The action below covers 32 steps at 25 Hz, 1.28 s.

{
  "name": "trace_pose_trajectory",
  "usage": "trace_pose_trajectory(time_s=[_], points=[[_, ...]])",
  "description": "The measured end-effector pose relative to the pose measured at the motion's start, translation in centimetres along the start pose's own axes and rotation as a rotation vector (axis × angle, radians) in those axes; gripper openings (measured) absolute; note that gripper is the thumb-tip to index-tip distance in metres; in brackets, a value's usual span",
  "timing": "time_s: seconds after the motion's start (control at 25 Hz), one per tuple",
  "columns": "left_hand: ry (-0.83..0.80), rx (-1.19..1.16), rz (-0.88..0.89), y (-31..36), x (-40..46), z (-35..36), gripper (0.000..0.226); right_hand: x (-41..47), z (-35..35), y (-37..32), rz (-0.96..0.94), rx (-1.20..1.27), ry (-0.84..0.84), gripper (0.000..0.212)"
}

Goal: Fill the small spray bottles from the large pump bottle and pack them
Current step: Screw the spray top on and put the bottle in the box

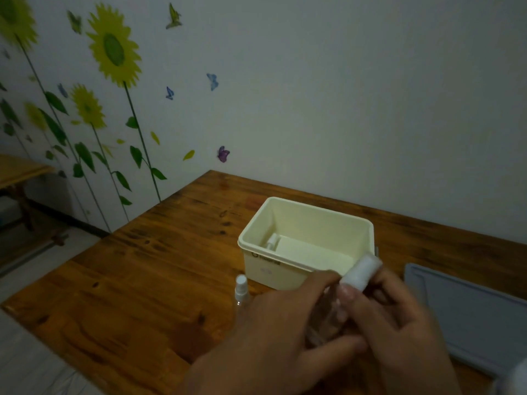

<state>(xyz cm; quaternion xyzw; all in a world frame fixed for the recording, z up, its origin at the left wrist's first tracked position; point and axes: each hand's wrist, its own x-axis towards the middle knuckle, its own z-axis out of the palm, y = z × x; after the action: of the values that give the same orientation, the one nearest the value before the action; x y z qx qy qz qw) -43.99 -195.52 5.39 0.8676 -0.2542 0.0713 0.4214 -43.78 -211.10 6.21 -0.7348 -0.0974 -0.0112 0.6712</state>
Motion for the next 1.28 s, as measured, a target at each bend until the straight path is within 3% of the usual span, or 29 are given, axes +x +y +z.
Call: trace_pose_trajectory(time_s=[0.08,0.28,0.48,0.68,0.92,1.28], points=[[-0.03,0.089,0.03,-0.3,2.1,-2.0,0.05,2.0,0.4,-0.7,-0.024,0.085,0.053,0.03],[0.031,0.259,0.093,-4.7,8.3,-6.1,0.039,9.2,1.7,-2.2,-0.029,-0.17,0.074,0.015],[0.11,0.288,0.083,-11.0,12.4,-7.5,0.024,16.5,2.6,0.0,0.167,-0.277,0.076,0.032],[0.172,0.285,0.009,-15.2,12.8,-6.3,0.024,20.4,3.5,3.4,0.466,-0.456,-0.094,0.033],[0.254,0.124,-0.023,-16.0,12.4,-5.7,0.024,23.1,5.6,5.3,0.637,-0.712,-0.302,0.028],[0.261,0.118,-0.029,-16.1,12.2,-5.6,0.022,24.0,6.8,6.7,0.763,-0.82,-0.4,0.042]])
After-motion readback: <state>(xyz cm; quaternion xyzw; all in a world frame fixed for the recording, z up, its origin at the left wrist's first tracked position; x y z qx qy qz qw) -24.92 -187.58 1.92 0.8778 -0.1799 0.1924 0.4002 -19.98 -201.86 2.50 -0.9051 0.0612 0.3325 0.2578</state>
